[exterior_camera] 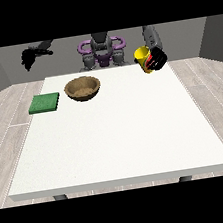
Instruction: Pick the cup and pour the ball into the bowl, then pick the bowl and place it on the pad
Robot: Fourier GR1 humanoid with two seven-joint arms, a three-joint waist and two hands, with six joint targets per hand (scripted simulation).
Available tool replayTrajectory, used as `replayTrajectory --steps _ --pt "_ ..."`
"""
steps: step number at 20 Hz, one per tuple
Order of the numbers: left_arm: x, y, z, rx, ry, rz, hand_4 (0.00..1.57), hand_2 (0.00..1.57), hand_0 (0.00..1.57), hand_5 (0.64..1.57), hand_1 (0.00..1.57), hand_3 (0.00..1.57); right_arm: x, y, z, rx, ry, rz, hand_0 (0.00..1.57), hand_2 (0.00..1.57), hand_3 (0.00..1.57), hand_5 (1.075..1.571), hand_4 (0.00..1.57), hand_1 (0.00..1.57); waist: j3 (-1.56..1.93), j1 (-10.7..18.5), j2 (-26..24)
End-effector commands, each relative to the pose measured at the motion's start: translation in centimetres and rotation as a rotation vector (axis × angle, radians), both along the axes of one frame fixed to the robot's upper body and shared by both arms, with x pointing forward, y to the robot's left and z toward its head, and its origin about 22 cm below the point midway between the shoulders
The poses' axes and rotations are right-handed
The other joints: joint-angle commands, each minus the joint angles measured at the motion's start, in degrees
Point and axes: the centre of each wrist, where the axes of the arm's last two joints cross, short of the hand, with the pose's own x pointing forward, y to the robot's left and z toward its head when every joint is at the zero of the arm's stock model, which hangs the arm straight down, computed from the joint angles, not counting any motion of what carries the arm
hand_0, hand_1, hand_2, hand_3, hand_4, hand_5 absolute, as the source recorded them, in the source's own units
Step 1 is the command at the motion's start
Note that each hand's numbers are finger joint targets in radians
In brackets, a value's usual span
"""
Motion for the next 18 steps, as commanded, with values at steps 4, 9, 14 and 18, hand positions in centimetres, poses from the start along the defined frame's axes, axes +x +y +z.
replayTrajectory --steps 4,9,14,18 --pt "4.0 -3.1 5.2 0.233 0.028 0.069 1.57 1.57 1.49 1.273 1.49 1.57 0.8 -0.5 -0.3 0.023 0.019 -0.004 0.00 0.00 0.00 1.568 0.00 0.00 -0.15 -0.6 -1.5" --pt "4.4 -4.8 5.5 0.239 0.059 0.088 1.57 1.57 1.49 1.273 1.49 1.57 -0.7 -1.1 -1.6 0.014 0.037 0.036 0.00 0.00 0.00 1.569 0.00 0.00 -0.22 -2.3 -1.4" --pt "5.4 -11.7 6.2 0.415 0.016 0.111 1.51 1.57 1.50 1.244 1.50 1.57 1.4 -2.4 0.0 0.026 0.010 -0.007 0.00 0.00 0.00 1.570 0.00 0.00 -0.17 -0.9 -1.3" --pt "6.2 -14.1 7.7 0.639 0.018 0.096 1.57 1.57 1.56 1.207 1.56 1.57 -0.1 -1.3 -2.9 0.040 0.075 -0.002 0.00 0.00 0.00 1.570 0.00 0.00 -0.10 -1.6 -5.4"
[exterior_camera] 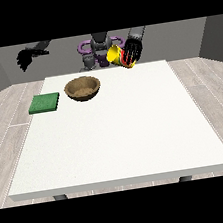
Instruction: Pick the cup and pour the ball into the bowl, then pick the bowl and place it on the pad
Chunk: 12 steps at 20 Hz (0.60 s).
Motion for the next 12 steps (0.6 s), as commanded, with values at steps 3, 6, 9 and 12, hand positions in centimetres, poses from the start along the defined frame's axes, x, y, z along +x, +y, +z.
replayTrajectory --steps 3,6,9,12 --pt "0.1 -4.7 0.5 0.334 -0.032 -0.049 1.53 1.57 1.55 1.298 1.55 1.57 0.0 -1.4 0.2 -0.001 0.053 -0.007 0.00 0.00 0.00 1.571 0.00 0.00 0.03 -0.1 -3.9" --pt "-0.5 -8.2 0.1 0.505 -0.054 -0.111 1.38 1.57 1.50 1.400 1.50 1.57 -0.4 -0.5 -1.2 0.000 0.034 0.011 0.00 0.00 0.00 1.571 0.00 0.00 0.07 -0.2 -2.4" --pt "-0.9 -11.9 0.7 0.661 -0.064 -0.169 1.57 1.57 1.48 1.098 1.48 1.57 0.8 -0.8 0.0 0.004 0.004 0.014 0.00 0.00 0.00 1.571 0.00 0.00 0.06 -1.6 -0.8" --pt "-0.3 -12.5 1.6 0.849 -0.053 -0.176 1.57 1.57 1.51 1.042 1.51 1.57 0.8 0.0 -0.7 0.034 0.015 0.058 0.00 0.00 0.00 1.570 0.00 0.00 0.05 -2.9 -0.7"
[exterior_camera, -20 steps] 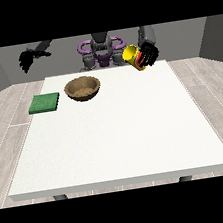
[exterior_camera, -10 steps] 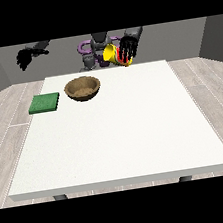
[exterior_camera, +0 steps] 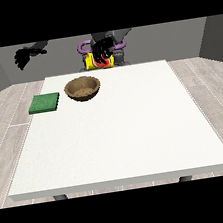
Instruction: Pick the cup and pour the ball into the bowl, then pick the bowl and place it on the pad
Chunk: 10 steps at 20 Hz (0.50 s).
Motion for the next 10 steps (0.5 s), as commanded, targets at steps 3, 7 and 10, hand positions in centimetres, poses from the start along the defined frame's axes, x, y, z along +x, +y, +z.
replayTrajectory --steps 3,7,10 --pt "-1.0 -3.9 -0.3 0.431 -0.100 -0.092 1.51 1.57 1.52 1.221 1.52 1.57 0.2 -0.5 -0.3 0.008 -0.001 -0.020 0.00 0.00 0.00 1.570 0.00 0.00 0.04 1.0 0.1" --pt "-1.5 -4.5 -1.4 0.579 -0.080 -0.061 1.48 1.57 1.46 1.216 1.46 1.57 0.0 0.3 -0.7 0.009 0.025 0.020 0.00 0.00 0.00 1.571 0.00 0.00 -0.09 -0.7 -1.6" --pt "-2.4 -3.9 -2.6 0.622 -0.093 -0.151 1.53 1.57 1.45 1.137 1.45 1.57 -0.8 -1.7 -0.4 0.004 0.015 -0.035 0.00 0.00 0.00 1.571 0.00 0.00 -0.11 2.4 -0.9"
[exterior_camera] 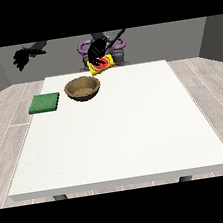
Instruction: Pick the cup and pour the ball into the bowl, then pick the bowl and place it on the pad
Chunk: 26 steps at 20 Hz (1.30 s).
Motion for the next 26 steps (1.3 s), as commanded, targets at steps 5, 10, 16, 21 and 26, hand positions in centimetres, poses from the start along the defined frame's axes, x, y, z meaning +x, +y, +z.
replayTrajectory --steps 5,10,16,21,26 --pt "-0.1 0.8 -0.3 0.104 0.048 -0.005 1.53 1.57 1.45 1.135 1.45 1.57 0.5 3.3 -1.0 0.044 0.108 0.018 0.00 0.00 0.00 1.568 0.00 0.00 -0.10 -0.2 -3.7" --pt "1.3 3.1 3.0 -0.781 0.077 0.214 1.57 1.57 1.30 1.190 1.30 1.57 -0.2 1.7 -1.0 0.040 0.095 -0.061 0.00 0.00 0.00 1.565 0.22 0.00 -0.70 5.4 -1.3" --pt "-0.4 6.4 0.4 -1.487 0.146 0.360 0.89 0.00 0.56 1.502 0.56 0.00 -0.2 3.1 -1.3 0.070 0.054 -0.065 0.00 0.00 0.00 1.568 0.36 0.00 -1.49 6.0 2.8" --pt "-2.0 8.8 0.0 -1.925 0.232 0.303 0.00 0.00 0.00 1.553 0.00 0.00 2.2 6.7 -0.5 0.068 0.009 -0.019 0.00 0.00 0.00 1.567 0.28 0.00 -1.20 3.7 7.3" --pt "-4.8 11.0 -2.5 -2.108 0.388 0.073 0.00 0.00 0.00 1.565 0.00 0.00 2.1 11.6 -2.4 0.085 0.023 -0.089 0.00 0.00 0.00 1.571 0.21 0.00 -0.45 8.6 8.7"
